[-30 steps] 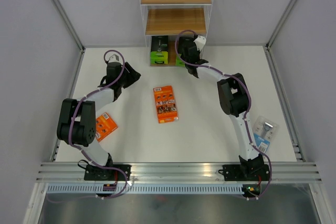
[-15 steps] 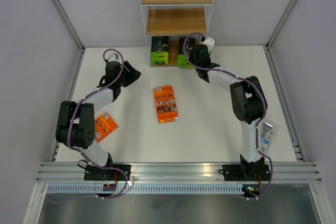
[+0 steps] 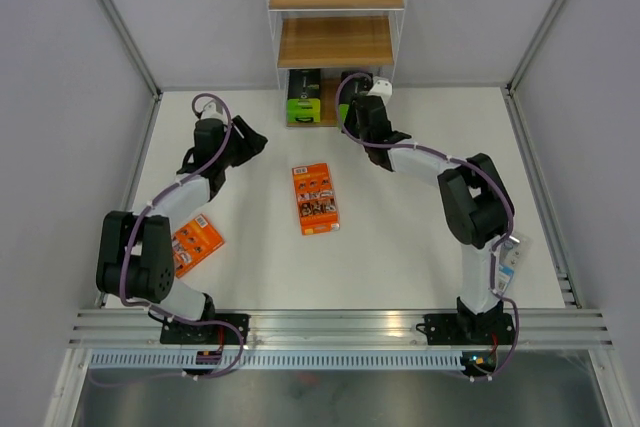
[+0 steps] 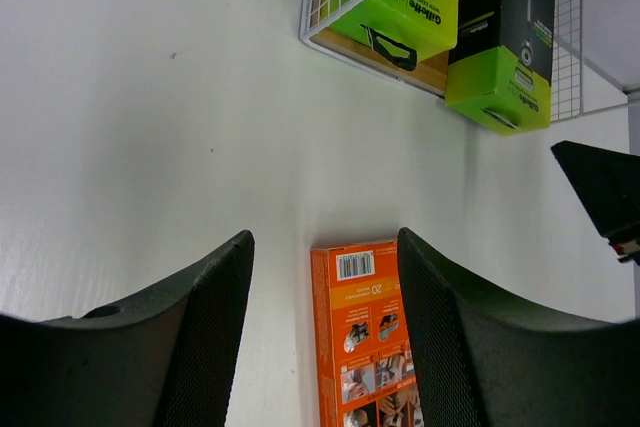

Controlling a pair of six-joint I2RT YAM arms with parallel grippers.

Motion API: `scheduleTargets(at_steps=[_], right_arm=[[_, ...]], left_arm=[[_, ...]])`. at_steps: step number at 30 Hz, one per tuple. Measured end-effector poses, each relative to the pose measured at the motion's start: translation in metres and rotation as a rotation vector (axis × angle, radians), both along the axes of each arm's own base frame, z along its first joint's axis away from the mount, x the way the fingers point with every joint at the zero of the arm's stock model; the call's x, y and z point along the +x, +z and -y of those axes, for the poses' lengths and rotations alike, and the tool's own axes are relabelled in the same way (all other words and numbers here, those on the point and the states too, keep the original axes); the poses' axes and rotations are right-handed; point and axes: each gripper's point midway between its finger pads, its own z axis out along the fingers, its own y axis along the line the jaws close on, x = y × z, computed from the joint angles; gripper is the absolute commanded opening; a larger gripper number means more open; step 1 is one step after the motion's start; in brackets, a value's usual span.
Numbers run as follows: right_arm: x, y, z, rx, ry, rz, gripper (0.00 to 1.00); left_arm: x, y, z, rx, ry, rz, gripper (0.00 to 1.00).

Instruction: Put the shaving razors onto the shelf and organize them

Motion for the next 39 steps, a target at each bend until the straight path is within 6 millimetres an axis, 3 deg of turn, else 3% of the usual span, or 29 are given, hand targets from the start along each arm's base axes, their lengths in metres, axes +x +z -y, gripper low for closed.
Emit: scheduleTargets(at_steps=[8,12,21,26,32,39], right_arm=[[0.011,-0.066,0.002,-0.139,-0.013,-0.102,0.56],[0.022,-0.082,0.001,-0.174,-0.031,-0.122,0.56],[0.043,-0.09,0.008,-0.166,-0.082,-0.112,0.55],[0.05,-0.097,0.025,-0.143,-0.128,-0.123,0.54],[0.062,-0.096,0.04,-0.13,-0.163,-0.115,0.54],[0.067,-0.092,0.036,-0.109,-0.142,-0.107,0.56]], left_arm=[[-0.008,-0.006,-0.002,0.025,-0.01,-0.022,0.65],[-0.008,-0.006,-0.002,0.031,-0.012,-0.021,0.65],[-0.007,-0.01,-0.003,0.042,-0.017,-0.027,0.65],[-0.004,-0.024,-0.002,0.049,-0.019,-0.06,0.65],[-0.002,-0.027,-0.002,0.05,-0.019,-0.067,0.65],[-0.002,-0.027,-0.002,0.049,-0.022,-0.066,0.66]])
